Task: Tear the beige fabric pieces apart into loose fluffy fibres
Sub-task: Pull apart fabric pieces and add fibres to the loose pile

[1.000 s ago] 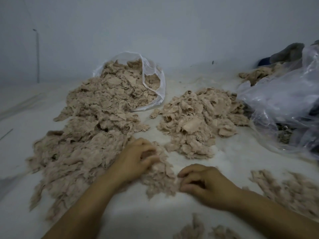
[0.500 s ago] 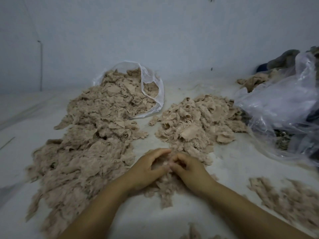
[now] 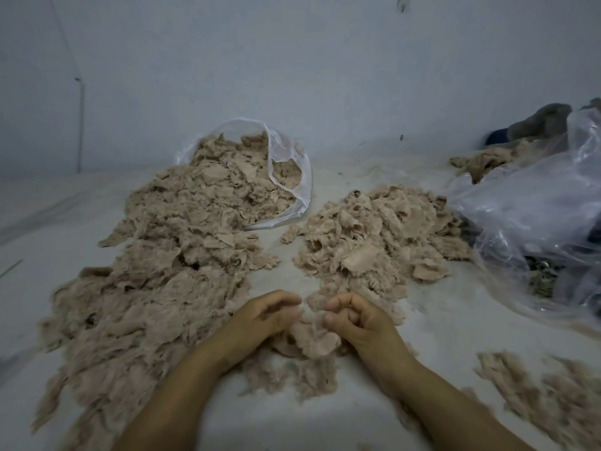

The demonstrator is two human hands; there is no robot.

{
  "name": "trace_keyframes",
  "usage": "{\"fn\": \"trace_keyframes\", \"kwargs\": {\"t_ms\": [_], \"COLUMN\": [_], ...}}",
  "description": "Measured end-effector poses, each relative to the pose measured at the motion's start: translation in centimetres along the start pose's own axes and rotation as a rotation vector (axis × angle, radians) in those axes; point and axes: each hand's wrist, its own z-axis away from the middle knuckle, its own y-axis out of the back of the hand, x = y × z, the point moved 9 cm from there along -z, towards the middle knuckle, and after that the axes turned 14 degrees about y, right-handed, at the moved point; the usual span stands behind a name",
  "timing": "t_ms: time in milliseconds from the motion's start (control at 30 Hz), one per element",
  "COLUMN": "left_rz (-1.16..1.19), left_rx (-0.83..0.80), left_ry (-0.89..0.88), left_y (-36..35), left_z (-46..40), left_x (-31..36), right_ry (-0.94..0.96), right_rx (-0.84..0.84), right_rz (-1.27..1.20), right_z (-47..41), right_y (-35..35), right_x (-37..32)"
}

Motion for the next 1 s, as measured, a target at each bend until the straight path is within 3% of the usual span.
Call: {"fn": "trace_keyframes", "kwargs": {"t_ms": [100, 233, 300, 400, 500, 600, 667, 800, 867, 933, 1000], "left_rz": [-0.031, -0.057, 0.02, -0.009, -0.035, -0.152, -0.082, -0.012, -0.031, -0.066, 0.016], "left_rx": [-0.054, 0.182, 0.215, 0.211, 0.076, 0.17, 0.255, 0.216, 0.318, 0.49, 0.55], "left_ry": [-0.038, -0.093, -0.076, -0.17, -0.153, -0.126, -0.152, -0.204, -0.19, -0.154, -0.106], "left_y": [-2.7, -1.5, -0.5, -0.8, -3.2, -3.1, -2.0, -2.4, -1.3, 0.8, 2.4], "left_z": [-0.3, -1.1, -1.1, -0.4, -0.7, -1.1, -0.9, -0.4, -0.5, -0.3, 0.1], "left_x": [0.5, 0.7, 0.2, 1.1, 0.9, 0.6, 0.7, 1.1, 1.0, 0.8, 0.3], "right_ry": [0.03, 0.016, 0.012, 0.018, 0.059, 0.064, 0.015, -0.04, -0.019, -0.024, -0.042], "right_rx": [-0.007, 0.139, 0.163, 0.115, 0.076, 0.128, 0.136, 0.04, 0.089, 0.206, 0.278], "right_rz": [-0.002, -0.011, 0.006, -0.022, -0.056, -0.031, -0.01, 0.178, 0.248, 0.173, 0.082], "right_z": [0.0, -0.2, -0.2, -0.2, -0.1, 0.0, 0.1, 0.3, 0.3, 0.4, 0.5], "right_y": [-0.6, 1.2, 1.9, 1.2, 0.4, 1.0, 1.3, 0.7, 1.2, 2.5, 3.4], "right_x": [-0.3, 0.2, 0.5, 0.3, -0.2, -0.4, -0.2, 0.4, 0.2, 0.3, 0.4]}}
